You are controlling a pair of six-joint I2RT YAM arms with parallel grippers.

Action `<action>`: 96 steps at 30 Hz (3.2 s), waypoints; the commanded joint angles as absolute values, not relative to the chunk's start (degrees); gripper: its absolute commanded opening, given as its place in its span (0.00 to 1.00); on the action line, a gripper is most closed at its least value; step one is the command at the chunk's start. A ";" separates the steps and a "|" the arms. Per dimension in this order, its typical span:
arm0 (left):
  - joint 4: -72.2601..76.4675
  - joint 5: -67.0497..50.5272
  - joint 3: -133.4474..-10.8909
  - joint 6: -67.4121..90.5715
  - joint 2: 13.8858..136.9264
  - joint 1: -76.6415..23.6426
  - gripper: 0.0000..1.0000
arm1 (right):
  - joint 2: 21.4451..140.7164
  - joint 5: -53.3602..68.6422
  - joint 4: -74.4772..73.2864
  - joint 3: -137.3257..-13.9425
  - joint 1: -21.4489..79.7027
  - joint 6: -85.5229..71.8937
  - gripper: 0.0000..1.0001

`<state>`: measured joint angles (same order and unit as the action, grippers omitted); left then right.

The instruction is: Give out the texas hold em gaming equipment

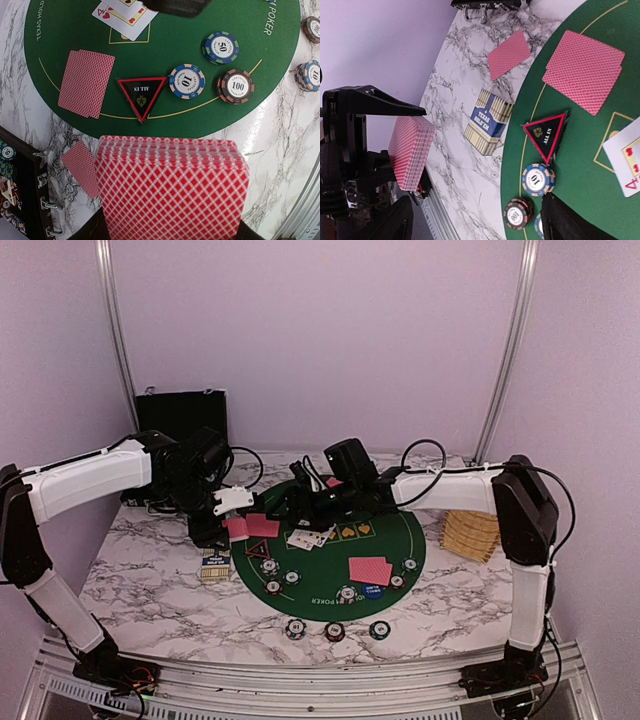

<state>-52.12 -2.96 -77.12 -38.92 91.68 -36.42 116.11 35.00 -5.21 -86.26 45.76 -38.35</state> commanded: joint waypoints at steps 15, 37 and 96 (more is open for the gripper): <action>-51.94 -4.02 -80.30 -38.23 90.27 -36.30 0.00 | 123.84 47.75 22.65 -84.99 49.59 -61.60 0.87; -51.92 -5.01 -79.47 -38.15 90.79 -36.30 0.00 | 134.41 48.34 45.48 -89.74 51.76 -81.14 0.84; -51.86 -3.45 -78.25 -38.67 90.80 -36.30 0.00 | 126.06 48.40 46.26 -79.62 46.85 -80.24 0.14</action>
<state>-52.16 -3.77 -78.24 -38.54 91.64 -36.53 128.64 47.53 44.16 -80.34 47.31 -79.29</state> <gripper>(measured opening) 0.634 0.152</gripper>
